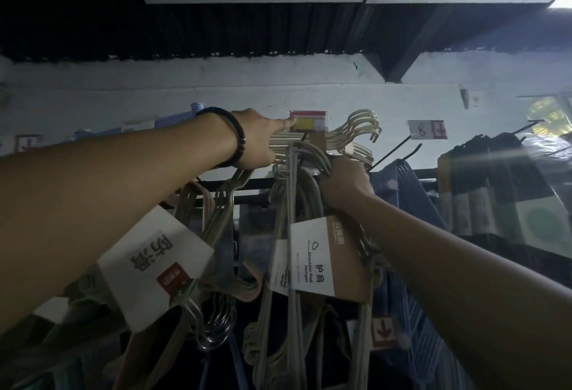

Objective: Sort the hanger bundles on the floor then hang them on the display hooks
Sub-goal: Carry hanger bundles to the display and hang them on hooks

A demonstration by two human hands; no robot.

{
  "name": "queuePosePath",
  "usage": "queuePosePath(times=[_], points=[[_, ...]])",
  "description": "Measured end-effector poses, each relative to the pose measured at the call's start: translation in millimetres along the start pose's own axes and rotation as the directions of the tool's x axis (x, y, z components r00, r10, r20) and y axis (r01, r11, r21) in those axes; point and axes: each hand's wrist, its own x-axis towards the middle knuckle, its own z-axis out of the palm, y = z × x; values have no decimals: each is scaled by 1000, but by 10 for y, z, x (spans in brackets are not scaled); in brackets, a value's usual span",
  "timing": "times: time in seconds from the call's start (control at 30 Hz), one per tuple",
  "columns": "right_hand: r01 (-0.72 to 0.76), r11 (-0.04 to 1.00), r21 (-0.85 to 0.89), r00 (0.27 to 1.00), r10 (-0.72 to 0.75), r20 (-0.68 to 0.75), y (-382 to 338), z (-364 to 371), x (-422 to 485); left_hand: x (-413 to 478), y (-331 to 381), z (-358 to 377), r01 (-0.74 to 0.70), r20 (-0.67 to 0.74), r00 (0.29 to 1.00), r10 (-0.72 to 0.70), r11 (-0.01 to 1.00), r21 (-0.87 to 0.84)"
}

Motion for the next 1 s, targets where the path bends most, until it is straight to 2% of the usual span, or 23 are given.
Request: queuePosePath(times=[0.1, 0.27, 0.43, 0.5, 0.6, 0.73, 0.83, 1.0], points=[[-40, 999, 17, 999, 39, 37, -1, 41, 34, 7, 7, -47, 1, 28, 1000, -1, 1000, 5], [-16, 1000, 0, 998, 16, 69, -140, 120, 130, 27, 33, -58, 9, 37, 999, -10, 1000, 6], [14, 995, 100, 1000, -14, 8, -336, 154, 200, 38, 63, -29, 14, 42, 999, -12, 998, -54], [8, 996, 86, 1000, -7, -14, -338, 183, 204, 42, 75, -21, 17, 32, 999, -14, 997, -81], [-43, 998, 55, 998, 46, -50, -221, 313, 171, 27, 83, 20, 20, 26, 1000, -17, 991, -131], [-142, 972, 189, 984, 159, -77, -14, 538, 79, -13, 66, 81, 36, 26, 999, -32, 979, -199], [-185, 947, 264, 980, 196, -16, 51, 675, 21, -35, 61, 83, 40, 18, 999, -36, 971, -237], [-223, 947, 230, 975, 216, 55, 91, 720, -32, -48, 60, 126, 31, 10, 1000, -29, 967, -253]])
